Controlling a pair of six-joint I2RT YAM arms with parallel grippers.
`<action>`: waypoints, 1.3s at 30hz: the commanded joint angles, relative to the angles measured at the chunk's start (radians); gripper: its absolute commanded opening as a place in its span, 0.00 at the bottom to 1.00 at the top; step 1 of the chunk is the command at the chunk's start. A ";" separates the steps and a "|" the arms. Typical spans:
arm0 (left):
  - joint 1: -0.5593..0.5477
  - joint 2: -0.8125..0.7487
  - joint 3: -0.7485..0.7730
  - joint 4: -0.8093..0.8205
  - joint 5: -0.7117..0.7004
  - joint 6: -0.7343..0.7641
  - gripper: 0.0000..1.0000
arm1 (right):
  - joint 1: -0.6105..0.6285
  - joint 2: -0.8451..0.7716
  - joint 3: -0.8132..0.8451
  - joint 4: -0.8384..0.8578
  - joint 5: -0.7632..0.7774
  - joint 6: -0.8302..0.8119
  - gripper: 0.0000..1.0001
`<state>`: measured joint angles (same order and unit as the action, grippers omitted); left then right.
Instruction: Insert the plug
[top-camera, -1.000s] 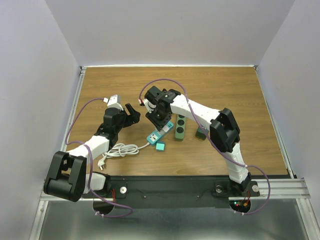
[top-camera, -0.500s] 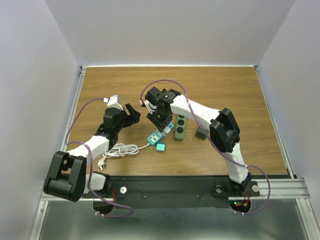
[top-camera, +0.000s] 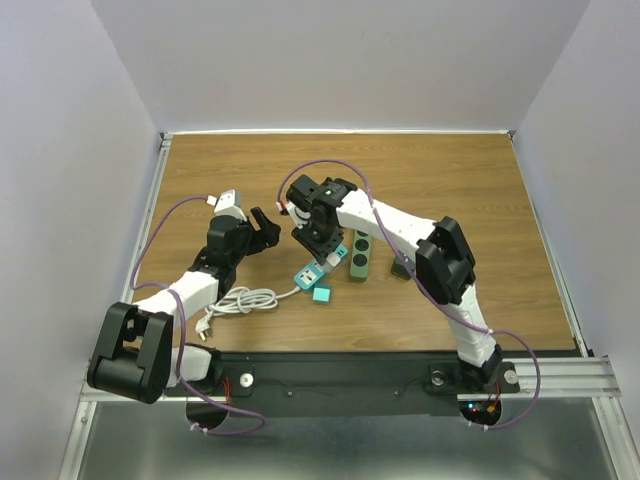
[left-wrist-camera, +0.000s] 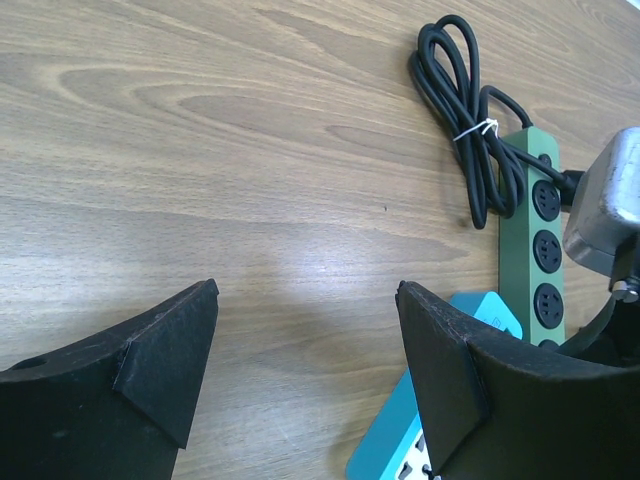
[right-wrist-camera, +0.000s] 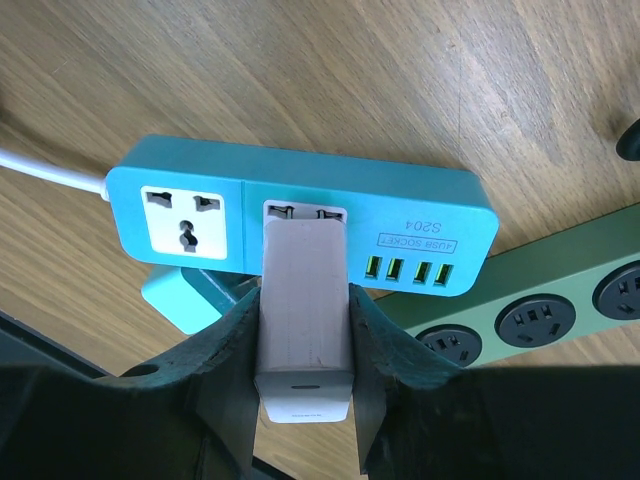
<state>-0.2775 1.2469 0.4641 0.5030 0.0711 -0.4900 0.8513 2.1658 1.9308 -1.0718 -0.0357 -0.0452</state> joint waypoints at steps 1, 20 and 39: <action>0.008 -0.029 -0.022 0.016 -0.010 0.022 0.84 | 0.018 0.040 0.063 -0.065 0.020 -0.012 0.01; 0.020 -0.010 -0.022 0.017 -0.002 0.041 0.84 | 0.022 0.143 0.137 -0.034 0.011 -0.039 0.01; 0.034 -0.007 -0.042 0.017 -0.002 0.036 0.83 | 0.023 0.149 -0.082 0.079 -0.062 0.021 0.00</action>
<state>-0.2504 1.2472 0.4320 0.4969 0.0704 -0.4709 0.8650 2.2326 1.9713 -1.0264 -0.0578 -0.0505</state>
